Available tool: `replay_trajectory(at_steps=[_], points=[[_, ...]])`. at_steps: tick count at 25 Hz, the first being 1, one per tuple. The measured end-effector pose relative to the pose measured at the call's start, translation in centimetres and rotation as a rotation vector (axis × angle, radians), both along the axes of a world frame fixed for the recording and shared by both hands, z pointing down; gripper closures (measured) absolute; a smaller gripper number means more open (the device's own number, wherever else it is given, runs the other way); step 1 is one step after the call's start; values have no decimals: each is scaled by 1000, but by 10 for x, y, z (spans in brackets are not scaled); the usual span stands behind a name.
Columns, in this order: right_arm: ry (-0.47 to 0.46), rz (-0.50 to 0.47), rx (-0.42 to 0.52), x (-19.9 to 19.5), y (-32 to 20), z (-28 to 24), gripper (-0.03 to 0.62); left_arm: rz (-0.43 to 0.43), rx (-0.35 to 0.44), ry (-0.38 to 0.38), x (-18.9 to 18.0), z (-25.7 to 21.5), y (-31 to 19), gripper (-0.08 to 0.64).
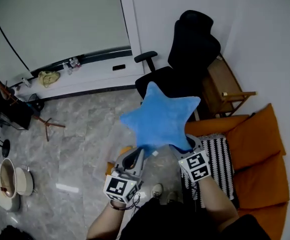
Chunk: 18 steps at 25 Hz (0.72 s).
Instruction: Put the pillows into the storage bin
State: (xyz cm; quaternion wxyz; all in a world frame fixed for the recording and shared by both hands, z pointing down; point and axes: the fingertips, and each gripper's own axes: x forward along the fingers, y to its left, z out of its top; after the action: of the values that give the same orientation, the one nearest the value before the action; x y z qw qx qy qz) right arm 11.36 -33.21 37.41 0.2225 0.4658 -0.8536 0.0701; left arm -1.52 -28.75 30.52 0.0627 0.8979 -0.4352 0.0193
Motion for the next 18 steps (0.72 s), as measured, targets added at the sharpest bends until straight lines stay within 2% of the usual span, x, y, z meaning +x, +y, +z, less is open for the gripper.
replay_trajectory(at_steps=[8, 10, 12, 18], points=[[-31, -205, -12, -56, 41, 12, 347, -249, -13, -40, -59, 5, 83, 554], [-30, -251, -20, -75, 55, 14, 347, -303, -38, -33, -75, 7, 104, 552], [-27, -291, -36, -92, 69, 18, 347, -344, -55, -29, -89, 7, 123, 552], [4, -379, -43, -153, 101, 23, 345, -418, -14, -19, -142, 1, 154, 553]])
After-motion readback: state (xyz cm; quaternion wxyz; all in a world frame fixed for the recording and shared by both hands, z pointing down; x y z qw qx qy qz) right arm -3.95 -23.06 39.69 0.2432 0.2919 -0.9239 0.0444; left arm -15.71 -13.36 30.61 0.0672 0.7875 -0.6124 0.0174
